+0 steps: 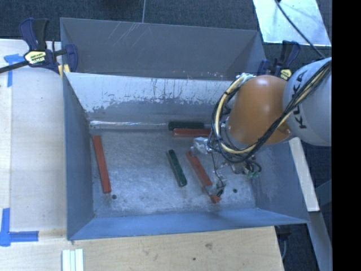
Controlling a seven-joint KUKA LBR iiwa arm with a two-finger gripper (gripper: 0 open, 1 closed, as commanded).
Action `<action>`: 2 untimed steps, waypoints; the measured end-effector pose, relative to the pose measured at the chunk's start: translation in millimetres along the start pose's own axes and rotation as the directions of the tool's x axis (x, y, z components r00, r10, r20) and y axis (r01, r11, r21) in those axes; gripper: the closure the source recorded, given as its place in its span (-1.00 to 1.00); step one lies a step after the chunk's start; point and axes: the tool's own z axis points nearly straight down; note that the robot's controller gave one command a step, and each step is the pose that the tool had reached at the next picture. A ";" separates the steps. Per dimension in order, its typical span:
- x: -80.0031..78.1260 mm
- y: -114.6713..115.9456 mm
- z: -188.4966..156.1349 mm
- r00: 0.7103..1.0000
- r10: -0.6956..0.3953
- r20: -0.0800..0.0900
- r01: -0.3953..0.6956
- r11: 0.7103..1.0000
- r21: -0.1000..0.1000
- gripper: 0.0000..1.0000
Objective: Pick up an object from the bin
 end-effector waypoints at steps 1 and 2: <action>-39.3 37.6 19.4 0.951 0.310 0.001 -0.310 0.951 0.002 -1.00; 17.2 -47.7 34.4 0.971 0.240 -0.005 -0.240 0.971 0.008 -1.00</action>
Offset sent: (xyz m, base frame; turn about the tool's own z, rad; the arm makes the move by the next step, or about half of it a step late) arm 0.0286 0.0450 -0.0191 0.3166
